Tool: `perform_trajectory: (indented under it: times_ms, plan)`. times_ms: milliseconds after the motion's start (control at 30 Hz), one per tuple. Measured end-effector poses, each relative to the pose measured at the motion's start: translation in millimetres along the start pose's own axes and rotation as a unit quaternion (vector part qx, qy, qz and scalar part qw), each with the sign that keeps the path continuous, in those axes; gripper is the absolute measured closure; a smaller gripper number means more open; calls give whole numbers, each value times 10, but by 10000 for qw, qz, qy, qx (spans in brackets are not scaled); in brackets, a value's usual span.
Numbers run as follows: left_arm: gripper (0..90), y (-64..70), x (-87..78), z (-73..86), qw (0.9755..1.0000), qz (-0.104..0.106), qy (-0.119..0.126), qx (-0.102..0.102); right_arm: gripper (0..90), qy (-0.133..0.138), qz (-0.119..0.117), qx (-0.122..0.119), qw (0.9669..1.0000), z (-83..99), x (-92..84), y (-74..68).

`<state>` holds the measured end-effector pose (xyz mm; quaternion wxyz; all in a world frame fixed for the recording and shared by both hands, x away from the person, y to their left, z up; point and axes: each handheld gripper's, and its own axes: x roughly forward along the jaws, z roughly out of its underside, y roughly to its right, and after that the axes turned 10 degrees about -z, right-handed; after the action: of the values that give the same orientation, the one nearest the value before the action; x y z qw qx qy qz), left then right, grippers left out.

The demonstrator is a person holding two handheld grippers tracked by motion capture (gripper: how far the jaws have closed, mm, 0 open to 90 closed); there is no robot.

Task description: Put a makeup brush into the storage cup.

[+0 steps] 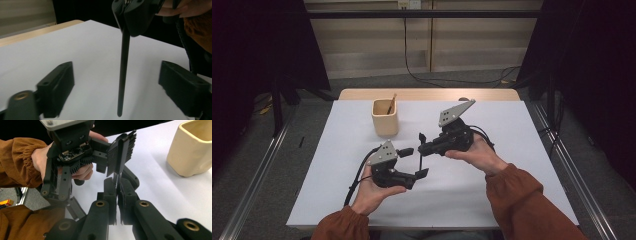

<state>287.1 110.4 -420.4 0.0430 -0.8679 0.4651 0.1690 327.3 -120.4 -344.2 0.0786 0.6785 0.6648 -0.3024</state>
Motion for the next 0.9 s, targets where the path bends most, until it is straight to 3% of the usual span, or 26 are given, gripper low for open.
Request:
perform_trajectory:
  times_ms: [100, 267, 433, 600, 900]
  plan:
    - [249, 2, -5, -30, 9999, 9, -139, 12, 855, 15, -16, 28, 10000, 3, 11, 7]
    - [440, 5, 2, -40, 9998, 58, -164, -74, 855, 32, -11, 18, 10000, -2, 13, -15]
    - [533, 1, 9, -47, 9999, 84, -96, -103, 855, 41, -19, 35, 10000, 2, 5, -13]
    - [665, 17, -23, -57, 10000, 63, 0, 60, 855, 34, -41, 31, 10000, 7, 34, -11]
    - [793, 16, -7, -44, 9998, 205, 11, -74, 855, 54, -60, 67, 9999, 46, 49, -8]
